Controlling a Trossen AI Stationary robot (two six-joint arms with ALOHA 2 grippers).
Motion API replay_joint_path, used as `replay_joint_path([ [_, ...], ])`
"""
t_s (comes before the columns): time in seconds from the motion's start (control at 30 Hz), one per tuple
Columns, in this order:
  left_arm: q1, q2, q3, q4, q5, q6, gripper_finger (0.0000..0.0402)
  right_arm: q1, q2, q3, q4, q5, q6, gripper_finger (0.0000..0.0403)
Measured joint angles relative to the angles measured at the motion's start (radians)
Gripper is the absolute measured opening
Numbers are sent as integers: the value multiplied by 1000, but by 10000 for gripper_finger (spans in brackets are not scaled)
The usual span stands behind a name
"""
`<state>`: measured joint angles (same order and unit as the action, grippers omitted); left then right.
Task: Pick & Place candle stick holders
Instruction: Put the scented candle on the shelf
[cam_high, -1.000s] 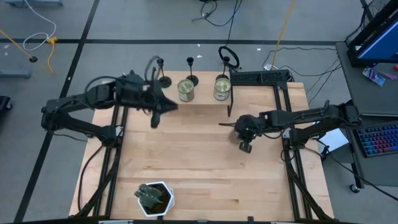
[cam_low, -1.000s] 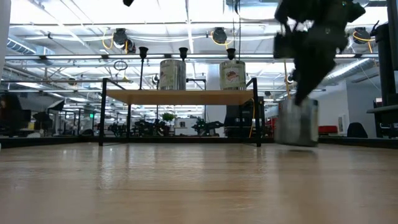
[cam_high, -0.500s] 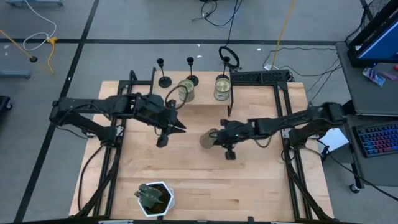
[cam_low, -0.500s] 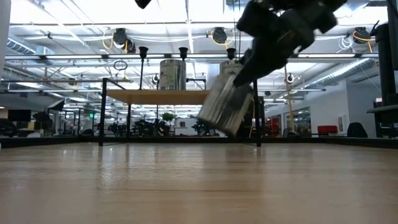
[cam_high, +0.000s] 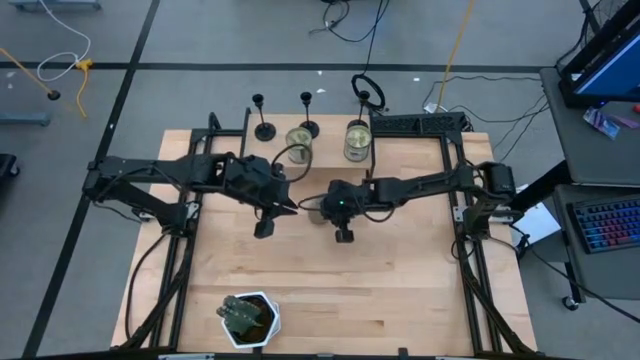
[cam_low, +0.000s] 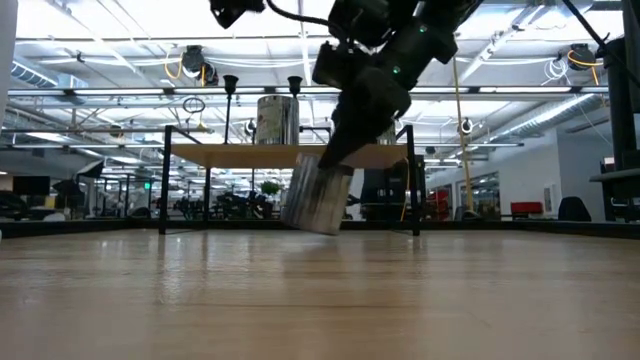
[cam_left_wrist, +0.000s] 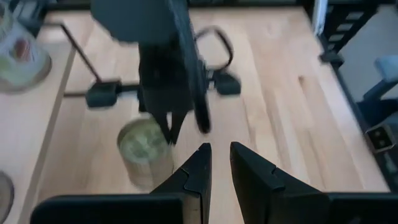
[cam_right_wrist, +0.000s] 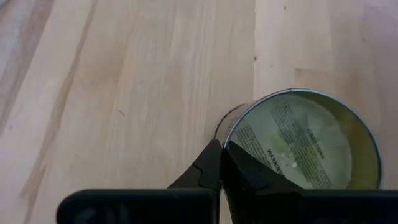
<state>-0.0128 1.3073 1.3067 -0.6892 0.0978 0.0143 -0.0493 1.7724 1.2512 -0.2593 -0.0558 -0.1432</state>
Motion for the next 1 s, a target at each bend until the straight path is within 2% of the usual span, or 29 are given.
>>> replay_joint_path([
  [0.27,0,0,0,-41,-21,-21,63,-14,23,1,16,-46,13,11],
  [0.63,-1,3,0,-66,-20,-15,63,-39,15,-1,20,-49,2,87],
  [0.83,-1,69,0,-42,-19,19,63,-24,-96,-2,-77,-48,1,118],
  [1.0,4,178,-1,7,-20,19,63,1,-220,-1,-255,-50,99,122],
])
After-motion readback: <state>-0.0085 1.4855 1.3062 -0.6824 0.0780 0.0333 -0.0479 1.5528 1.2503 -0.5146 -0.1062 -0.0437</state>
